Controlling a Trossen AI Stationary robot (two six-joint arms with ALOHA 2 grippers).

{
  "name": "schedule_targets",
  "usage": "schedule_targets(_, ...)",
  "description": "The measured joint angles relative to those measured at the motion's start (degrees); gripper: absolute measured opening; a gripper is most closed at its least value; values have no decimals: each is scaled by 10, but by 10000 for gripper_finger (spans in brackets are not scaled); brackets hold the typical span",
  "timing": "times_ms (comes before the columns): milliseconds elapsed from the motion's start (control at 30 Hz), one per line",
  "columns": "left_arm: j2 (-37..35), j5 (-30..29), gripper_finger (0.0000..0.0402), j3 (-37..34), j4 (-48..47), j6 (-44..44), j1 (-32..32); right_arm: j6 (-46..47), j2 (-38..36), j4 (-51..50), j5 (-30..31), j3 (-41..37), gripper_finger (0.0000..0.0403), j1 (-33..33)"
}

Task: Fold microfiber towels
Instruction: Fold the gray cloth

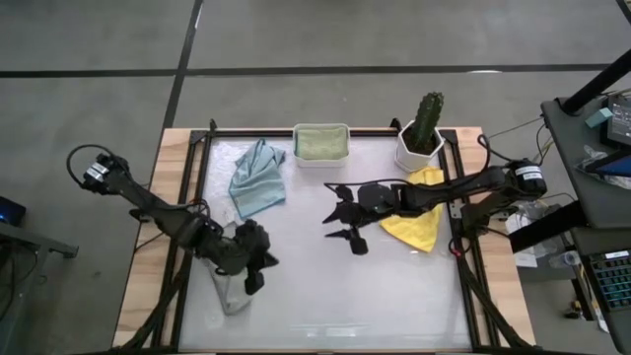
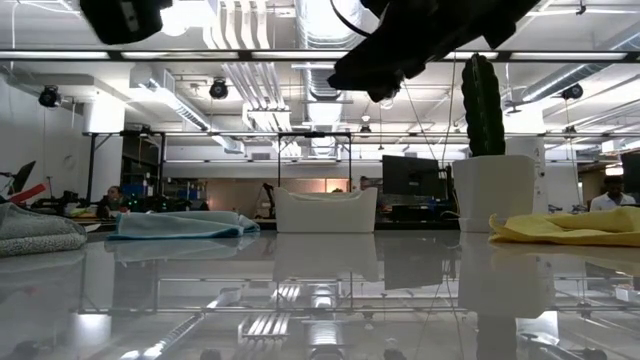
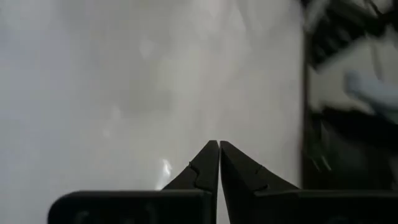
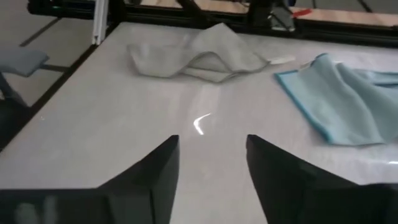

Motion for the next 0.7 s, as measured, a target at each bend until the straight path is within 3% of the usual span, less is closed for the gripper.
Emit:
schedule_targets(200, 33, 111, 0, -49, -110, -77, -16, 14, 0, -9, 2, 0, 204, 18)
schedule_targets(367, 73, 188, 0, -133, -137, -141, -16, 25, 0, -12, 2, 0, 205, 20)
schedule_targets(533, 123, 216, 0, -165, -131, -161, -13, 30, 0, -12, 2, -1, 206, 20)
schedule_targets(633, 153, 216, 0, -155, -119, -112, 2, 30, 0, -12, 2, -1, 206, 20)
schedule_targets(700, 167, 184, 0, -142, -64, -59, 21, 29, 0, -12, 3, -1, 206, 20)
